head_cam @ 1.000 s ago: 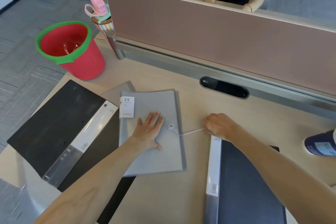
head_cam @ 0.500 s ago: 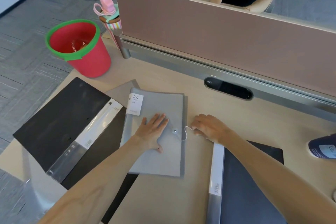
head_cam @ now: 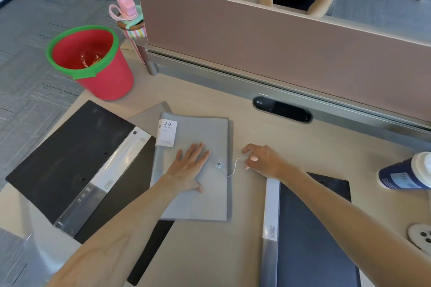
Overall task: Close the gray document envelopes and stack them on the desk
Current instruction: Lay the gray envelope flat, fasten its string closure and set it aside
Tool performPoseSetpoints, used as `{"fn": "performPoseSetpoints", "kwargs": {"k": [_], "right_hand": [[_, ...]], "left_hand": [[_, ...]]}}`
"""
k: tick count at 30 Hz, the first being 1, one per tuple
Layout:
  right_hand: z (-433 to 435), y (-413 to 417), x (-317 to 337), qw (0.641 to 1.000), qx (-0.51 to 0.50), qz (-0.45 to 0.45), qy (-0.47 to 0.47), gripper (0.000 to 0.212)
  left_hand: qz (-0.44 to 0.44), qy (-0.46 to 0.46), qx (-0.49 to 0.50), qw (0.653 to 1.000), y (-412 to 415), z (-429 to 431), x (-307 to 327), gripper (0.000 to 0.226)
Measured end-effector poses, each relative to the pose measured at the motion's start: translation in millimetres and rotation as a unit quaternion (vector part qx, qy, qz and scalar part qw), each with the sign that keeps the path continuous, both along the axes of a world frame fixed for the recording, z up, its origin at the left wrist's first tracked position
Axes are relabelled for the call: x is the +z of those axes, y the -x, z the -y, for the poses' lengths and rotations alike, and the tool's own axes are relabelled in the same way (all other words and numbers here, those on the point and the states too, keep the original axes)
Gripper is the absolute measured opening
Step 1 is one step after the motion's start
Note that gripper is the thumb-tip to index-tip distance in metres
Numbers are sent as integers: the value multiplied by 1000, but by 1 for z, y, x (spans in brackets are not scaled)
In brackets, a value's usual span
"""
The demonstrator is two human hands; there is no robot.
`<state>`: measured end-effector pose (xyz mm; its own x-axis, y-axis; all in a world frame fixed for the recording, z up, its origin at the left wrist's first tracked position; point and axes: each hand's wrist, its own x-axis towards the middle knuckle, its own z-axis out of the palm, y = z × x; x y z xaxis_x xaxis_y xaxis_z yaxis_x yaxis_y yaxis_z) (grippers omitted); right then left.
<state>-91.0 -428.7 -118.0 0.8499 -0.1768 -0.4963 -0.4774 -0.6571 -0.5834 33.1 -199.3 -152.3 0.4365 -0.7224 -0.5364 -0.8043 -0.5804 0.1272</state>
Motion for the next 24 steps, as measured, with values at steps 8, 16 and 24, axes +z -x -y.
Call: {"fn": "performPoseSetpoints", "kwargs": {"k": [8,16,24], "right_hand": [[-41,6,26,983,78,-106,-128,19],[-82,-28,-9,960,249,-118,41,19],[-78,-75,-22,989,25,-143,-33,26]], "left_hand": [[-4,34,28,999,17,-18,1,125],[2,52,55,997,11,-31,-14,128],[15,88,44,995,7,-37,-22,131]]}}
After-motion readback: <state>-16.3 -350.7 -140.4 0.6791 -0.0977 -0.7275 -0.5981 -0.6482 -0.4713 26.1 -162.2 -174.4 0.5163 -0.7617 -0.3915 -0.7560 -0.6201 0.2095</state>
